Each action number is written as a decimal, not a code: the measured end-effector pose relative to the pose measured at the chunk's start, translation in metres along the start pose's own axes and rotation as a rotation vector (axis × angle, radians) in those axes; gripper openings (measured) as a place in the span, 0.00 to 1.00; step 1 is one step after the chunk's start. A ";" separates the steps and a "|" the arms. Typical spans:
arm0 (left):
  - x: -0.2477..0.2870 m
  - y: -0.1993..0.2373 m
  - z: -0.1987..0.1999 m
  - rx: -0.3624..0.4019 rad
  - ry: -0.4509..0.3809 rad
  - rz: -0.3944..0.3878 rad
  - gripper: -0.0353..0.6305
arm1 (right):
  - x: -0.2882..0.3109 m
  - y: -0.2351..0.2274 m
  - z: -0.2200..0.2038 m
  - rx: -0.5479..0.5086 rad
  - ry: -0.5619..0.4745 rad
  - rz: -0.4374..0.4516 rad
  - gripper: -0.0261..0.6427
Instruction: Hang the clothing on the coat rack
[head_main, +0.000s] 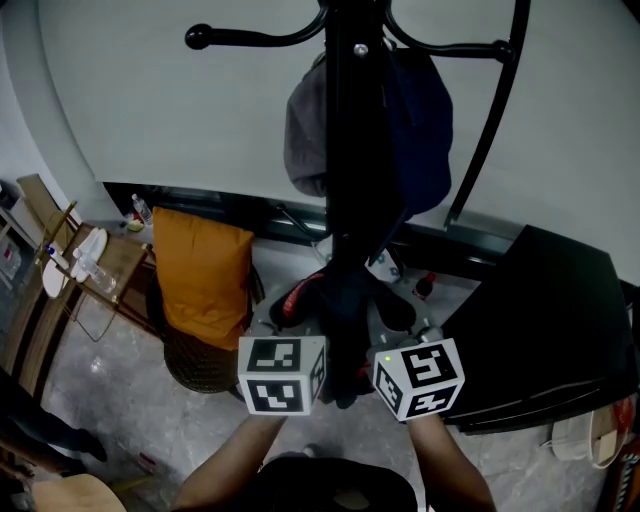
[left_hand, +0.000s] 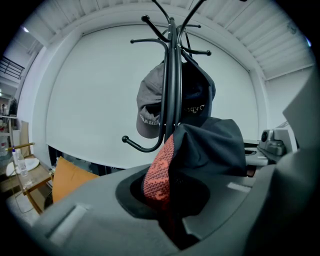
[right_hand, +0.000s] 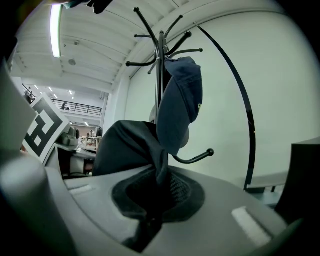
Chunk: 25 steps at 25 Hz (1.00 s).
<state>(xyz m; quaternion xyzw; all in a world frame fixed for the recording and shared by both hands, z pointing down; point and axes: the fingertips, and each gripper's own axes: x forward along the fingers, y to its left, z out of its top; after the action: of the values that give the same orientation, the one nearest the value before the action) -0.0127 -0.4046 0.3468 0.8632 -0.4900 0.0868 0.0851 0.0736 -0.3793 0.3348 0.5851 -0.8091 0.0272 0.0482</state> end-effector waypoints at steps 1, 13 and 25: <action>0.001 0.000 0.000 0.000 -0.001 -0.001 0.08 | 0.001 0.000 -0.001 0.002 0.001 0.001 0.06; 0.002 -0.001 -0.012 -0.009 0.015 -0.001 0.09 | 0.003 0.001 -0.019 0.051 0.030 0.015 0.06; 0.002 -0.004 -0.024 -0.018 0.037 0.008 0.08 | 0.003 0.002 -0.032 0.056 0.057 0.026 0.06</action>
<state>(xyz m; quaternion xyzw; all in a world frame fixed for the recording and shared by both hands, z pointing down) -0.0101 -0.3984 0.3707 0.8586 -0.4926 0.0987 0.1018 0.0721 -0.3785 0.3671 0.5747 -0.8138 0.0670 0.0547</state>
